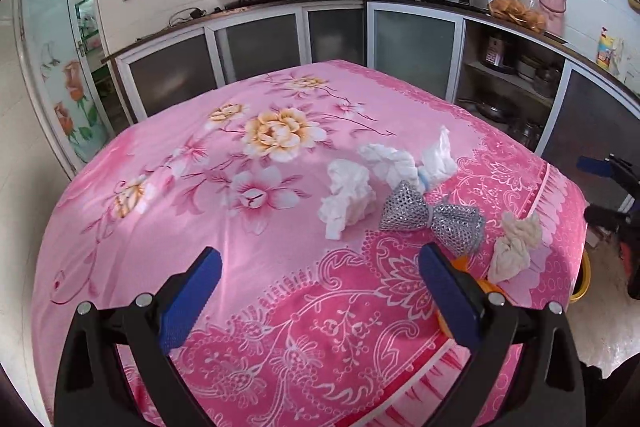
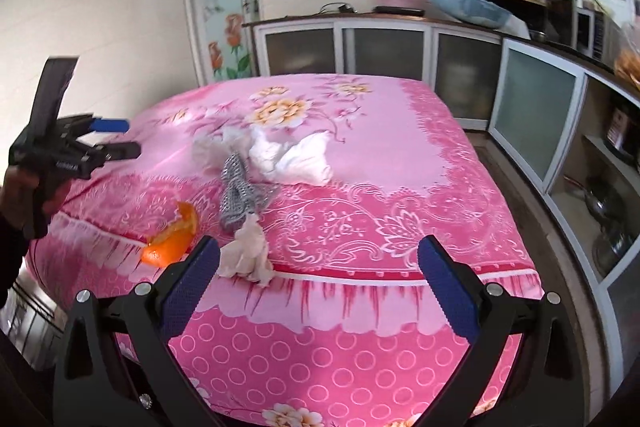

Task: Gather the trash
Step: 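Move both tools back over the tissues on the bedspread, then grasp a white tissue with the left tool while the right tool grasps another tissue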

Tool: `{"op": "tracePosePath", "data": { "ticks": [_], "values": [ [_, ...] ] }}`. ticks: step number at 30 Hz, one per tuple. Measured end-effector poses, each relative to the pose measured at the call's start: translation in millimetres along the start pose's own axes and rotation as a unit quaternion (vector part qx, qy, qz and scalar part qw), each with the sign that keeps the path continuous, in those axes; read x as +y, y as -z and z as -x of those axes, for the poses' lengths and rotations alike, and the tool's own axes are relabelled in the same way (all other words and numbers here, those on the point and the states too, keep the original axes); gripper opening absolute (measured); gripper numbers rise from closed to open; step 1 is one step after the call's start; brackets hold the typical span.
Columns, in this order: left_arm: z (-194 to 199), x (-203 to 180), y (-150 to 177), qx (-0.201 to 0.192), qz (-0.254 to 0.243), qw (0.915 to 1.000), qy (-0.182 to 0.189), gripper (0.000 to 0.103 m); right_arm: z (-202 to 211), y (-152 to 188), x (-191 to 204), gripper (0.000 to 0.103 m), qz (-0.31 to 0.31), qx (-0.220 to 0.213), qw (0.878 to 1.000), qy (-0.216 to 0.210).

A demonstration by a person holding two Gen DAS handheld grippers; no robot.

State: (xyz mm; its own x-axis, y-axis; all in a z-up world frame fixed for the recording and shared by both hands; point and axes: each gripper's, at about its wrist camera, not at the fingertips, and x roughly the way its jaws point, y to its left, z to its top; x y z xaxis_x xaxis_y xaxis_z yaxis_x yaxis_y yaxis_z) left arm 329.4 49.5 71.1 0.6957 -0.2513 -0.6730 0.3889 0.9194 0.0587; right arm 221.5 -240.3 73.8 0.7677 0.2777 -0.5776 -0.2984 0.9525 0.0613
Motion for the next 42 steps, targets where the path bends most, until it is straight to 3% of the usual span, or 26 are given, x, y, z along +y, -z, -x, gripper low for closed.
{"op": "tracePosePath", "data": {
  "ticks": [5,20,34,42],
  "values": [
    [-11.8,-1.3,-1.1,0.016,0.014,0.9995,0.023,0.095,-2.5,-7.1,-5.9,0.095,-0.002,0.001,1.000,0.004],
    [-38.1,1.0,-4.0,0.058,0.027,0.9978,-0.019,0.095,-16.1,-13.8,-32.0,0.095,-0.009,0.000,0.999,0.037],
    [-68.8,3.9,-21.9,0.079,0.068,0.9945,-0.006,0.095,-75.4,-51.8,-35.3,0.094,-0.004,0.038,0.999,-0.004],
    [-81.4,-3.6,-25.4,0.089,0.058,0.9944,-0.002,0.095,-106.4,-62.5,-26.7,0.094,0.001,0.062,0.998,-0.014]
  ]
}}
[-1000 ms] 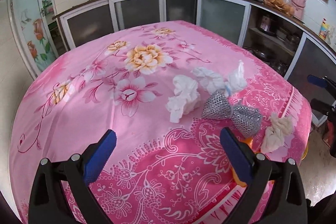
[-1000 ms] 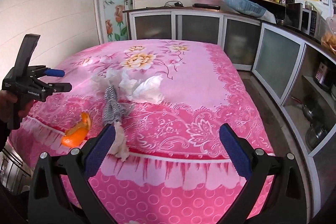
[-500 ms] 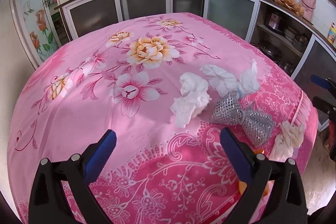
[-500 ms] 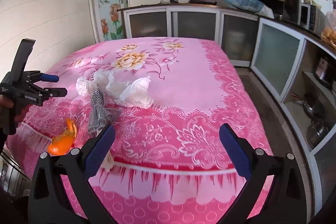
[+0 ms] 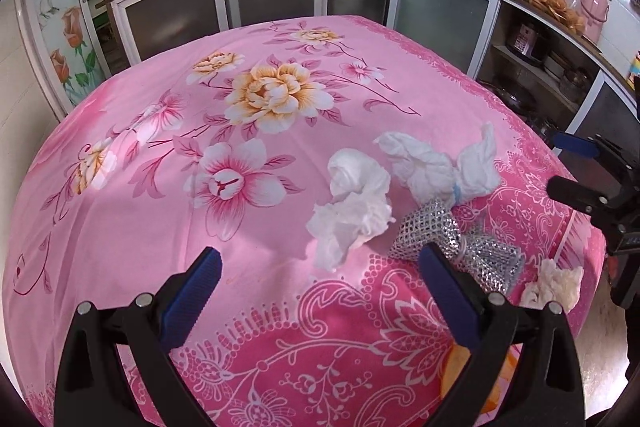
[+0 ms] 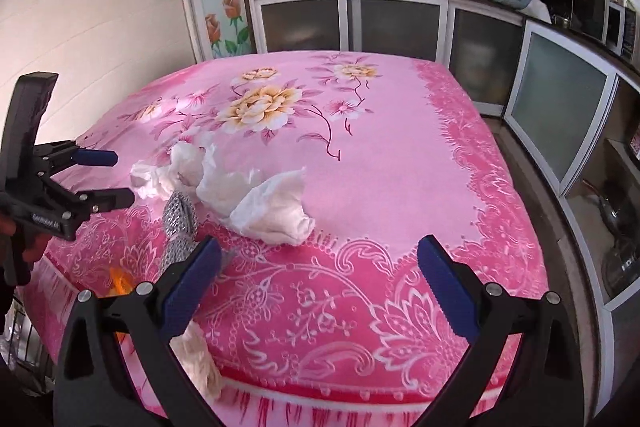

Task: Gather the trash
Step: 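Grasp a white tissue with the left tool while the right tool grasps another tissue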

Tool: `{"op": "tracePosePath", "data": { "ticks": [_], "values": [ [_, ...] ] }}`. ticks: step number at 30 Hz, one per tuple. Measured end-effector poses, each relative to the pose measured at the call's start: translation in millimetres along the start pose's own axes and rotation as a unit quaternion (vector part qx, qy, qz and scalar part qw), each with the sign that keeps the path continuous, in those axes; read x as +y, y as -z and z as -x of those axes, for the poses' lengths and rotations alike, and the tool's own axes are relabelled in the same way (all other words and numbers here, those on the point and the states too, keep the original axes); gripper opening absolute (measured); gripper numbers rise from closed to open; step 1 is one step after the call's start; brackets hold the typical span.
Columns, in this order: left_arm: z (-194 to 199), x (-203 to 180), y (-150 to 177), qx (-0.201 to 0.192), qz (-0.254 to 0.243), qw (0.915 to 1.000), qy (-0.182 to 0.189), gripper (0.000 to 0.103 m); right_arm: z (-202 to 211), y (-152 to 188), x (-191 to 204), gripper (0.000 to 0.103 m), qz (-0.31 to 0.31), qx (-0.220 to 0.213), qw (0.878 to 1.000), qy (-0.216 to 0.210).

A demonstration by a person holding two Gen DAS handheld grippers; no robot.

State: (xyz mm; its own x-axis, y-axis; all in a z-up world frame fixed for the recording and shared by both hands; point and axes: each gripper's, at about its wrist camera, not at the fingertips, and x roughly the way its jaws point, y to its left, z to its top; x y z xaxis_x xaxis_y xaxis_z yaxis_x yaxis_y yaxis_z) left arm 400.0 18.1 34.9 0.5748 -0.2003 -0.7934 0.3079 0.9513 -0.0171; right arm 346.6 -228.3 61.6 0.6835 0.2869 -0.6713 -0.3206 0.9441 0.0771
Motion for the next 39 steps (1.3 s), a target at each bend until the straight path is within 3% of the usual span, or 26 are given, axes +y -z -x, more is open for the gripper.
{"op": "tracePosePath", "data": {
  "ticks": [11,20,23,27,29,31,34,39],
  "values": [
    [-20.7,-1.8,-6.1,0.023,0.004,0.9997,0.011,0.095,-32.4,-15.6,12.5,0.093,0.005,0.030,0.999,-0.035],
    [-42.1,5.5,-12.8,0.045,0.028,0.9981,0.030,0.095,-62.1,-23.4,11.8,0.085,-0.013,0.066,0.996,-0.051],
    [-46.6,3.5,-15.6,0.046,0.027,0.9979,0.036,0.095,-68.8,-25.6,15.3,0.078,-0.005,0.075,0.996,-0.051],
    [-48.0,4.2,-20.1,0.038,0.035,0.9973,0.052,0.094,-77.3,-27.7,17.2,0.059,-0.001,0.094,0.994,-0.053],
    [-50.2,3.8,-21.1,0.041,0.035,0.9968,0.059,0.083,-80.4,-28.0,18.5,0.049,0.000,0.101,0.993,-0.056],
    [-56.8,3.9,-21.2,0.056,0.035,0.9960,0.060,0.050,-80.0,-28.2,21.3,0.026,0.006,0.101,0.993,-0.061],
    [-61.3,4.5,-20.3,0.066,0.035,0.9952,0.062,0.023,-76.7,-28.6,27.4,0.013,0.021,0.091,0.994,-0.054],
    [-57.7,5.4,-21.1,0.064,0.034,0.9950,0.069,0.016,-67.0,-28.1,28.5,0.011,0.019,0.074,0.995,-0.060]
  ]
}}
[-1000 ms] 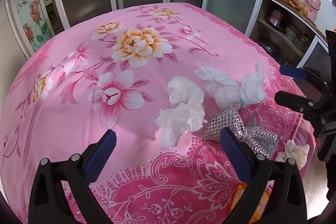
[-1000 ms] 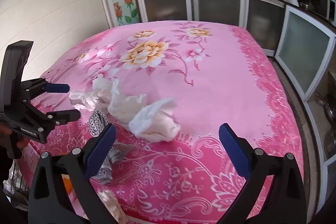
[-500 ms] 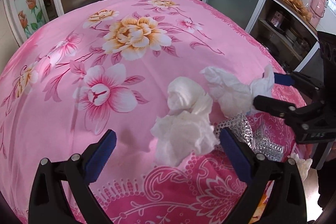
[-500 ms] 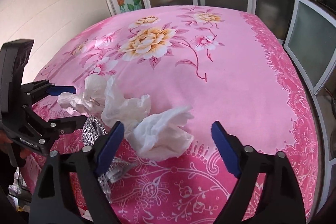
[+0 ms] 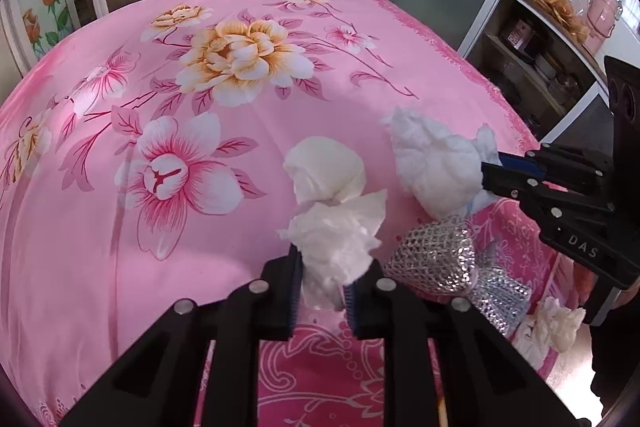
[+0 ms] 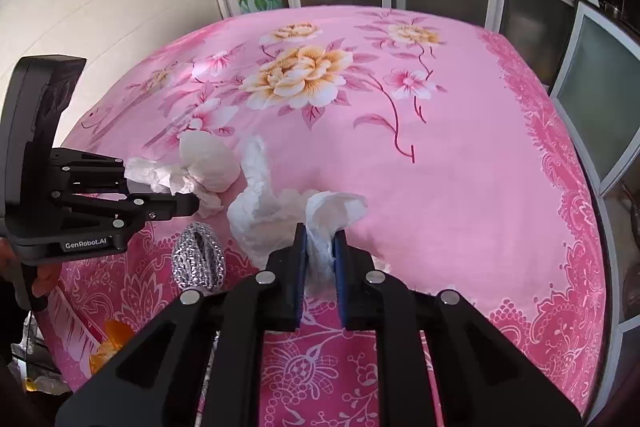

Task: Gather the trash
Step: 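Grasp a white tissue with the left tool while the right tool grasps another tissue, then carry both tissues with both tools over the bin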

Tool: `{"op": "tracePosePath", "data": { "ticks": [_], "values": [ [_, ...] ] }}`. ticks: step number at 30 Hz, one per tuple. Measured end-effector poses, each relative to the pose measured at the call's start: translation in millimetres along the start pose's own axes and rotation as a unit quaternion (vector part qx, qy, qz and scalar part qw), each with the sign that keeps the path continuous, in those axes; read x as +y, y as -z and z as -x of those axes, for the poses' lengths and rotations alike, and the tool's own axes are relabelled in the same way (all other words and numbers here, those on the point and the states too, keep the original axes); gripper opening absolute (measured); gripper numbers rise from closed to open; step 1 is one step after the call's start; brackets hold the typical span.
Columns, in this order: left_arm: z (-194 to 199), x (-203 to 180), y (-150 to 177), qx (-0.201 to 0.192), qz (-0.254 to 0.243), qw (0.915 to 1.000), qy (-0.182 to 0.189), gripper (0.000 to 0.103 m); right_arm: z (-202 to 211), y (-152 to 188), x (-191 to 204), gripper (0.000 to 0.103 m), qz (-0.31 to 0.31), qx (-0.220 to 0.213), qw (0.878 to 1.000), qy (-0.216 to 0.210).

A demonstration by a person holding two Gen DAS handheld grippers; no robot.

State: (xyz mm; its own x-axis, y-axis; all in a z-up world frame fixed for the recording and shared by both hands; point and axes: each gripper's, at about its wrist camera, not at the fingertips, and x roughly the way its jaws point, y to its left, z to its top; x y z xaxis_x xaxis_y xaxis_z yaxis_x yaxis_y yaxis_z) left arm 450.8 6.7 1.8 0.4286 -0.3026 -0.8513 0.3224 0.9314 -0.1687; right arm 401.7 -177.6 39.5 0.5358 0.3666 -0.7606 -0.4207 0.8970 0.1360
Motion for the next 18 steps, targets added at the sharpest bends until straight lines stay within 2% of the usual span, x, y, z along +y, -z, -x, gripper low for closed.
{"op": "tracePosePath", "data": {
  "ticks": [18],
  "values": [
    [60.5,-6.7,15.8,-0.057,-0.007,0.9983,0.005,0.016,58.5,8.6,-8.4,0.011,-0.025,-0.046,0.998,0.040]
  ]
}}
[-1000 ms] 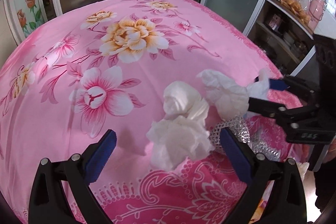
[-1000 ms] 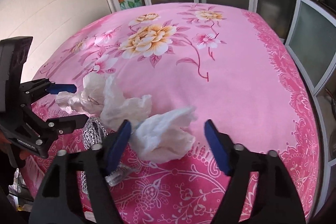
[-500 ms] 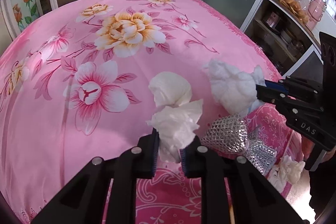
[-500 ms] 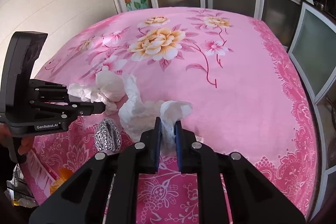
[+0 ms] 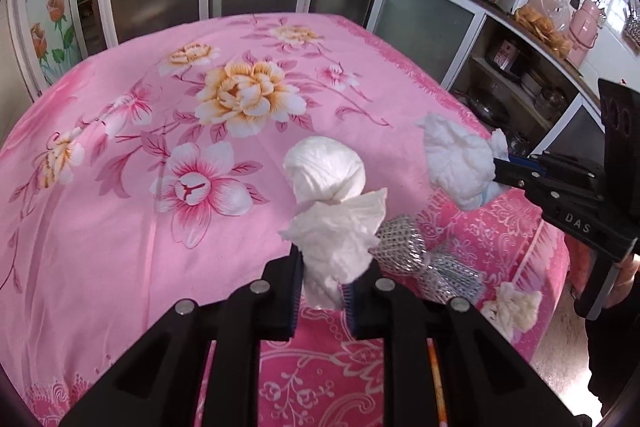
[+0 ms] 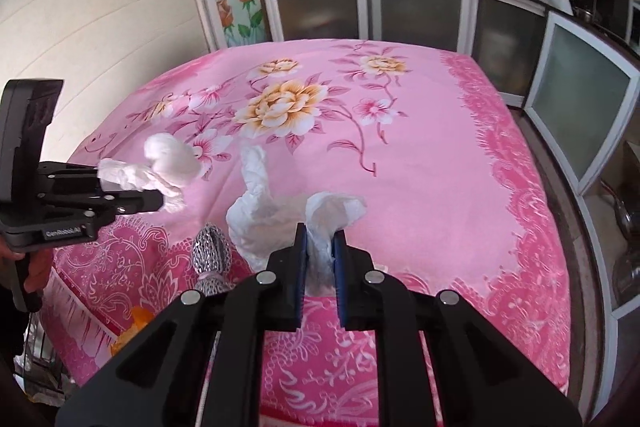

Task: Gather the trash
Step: 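Carry both tissues with both tools over the bin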

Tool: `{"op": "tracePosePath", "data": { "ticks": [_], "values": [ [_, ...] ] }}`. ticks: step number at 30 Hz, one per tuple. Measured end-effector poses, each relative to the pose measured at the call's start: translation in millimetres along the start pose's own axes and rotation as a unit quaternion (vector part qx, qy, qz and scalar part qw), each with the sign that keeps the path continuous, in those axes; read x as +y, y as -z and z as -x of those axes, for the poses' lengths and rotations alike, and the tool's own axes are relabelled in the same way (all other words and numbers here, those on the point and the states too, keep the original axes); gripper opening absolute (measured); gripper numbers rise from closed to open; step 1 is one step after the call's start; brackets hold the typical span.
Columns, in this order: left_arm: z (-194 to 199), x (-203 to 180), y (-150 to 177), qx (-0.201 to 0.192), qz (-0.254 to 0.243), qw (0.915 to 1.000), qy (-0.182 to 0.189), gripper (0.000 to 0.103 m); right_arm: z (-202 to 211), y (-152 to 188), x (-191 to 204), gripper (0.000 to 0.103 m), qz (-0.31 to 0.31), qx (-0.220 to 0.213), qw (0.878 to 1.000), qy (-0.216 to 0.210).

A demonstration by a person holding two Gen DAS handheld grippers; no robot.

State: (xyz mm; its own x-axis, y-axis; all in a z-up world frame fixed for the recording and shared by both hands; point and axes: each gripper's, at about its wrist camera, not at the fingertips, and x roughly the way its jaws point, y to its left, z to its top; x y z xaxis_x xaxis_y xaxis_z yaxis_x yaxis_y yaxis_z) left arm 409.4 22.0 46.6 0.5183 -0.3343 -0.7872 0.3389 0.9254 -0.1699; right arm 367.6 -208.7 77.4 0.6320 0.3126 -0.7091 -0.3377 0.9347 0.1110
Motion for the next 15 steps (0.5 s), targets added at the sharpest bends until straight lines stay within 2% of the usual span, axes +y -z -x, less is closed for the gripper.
{"op": "tracePosePath", "data": {
  "ticks": [8,15],
  "values": [
    [41.1,-19.1,12.6,-0.033,-0.016,0.9993,0.010,0.016,47.6,21.5,-15.5,0.011,-0.029,-0.022,0.999,0.025],
    [66.7,-63.4,21.9,-0.048,-0.039,0.9976,0.030,0.016,95.6,47.2,-31.1,0.011,-0.058,-0.044,0.996,0.049]
  ]
}}
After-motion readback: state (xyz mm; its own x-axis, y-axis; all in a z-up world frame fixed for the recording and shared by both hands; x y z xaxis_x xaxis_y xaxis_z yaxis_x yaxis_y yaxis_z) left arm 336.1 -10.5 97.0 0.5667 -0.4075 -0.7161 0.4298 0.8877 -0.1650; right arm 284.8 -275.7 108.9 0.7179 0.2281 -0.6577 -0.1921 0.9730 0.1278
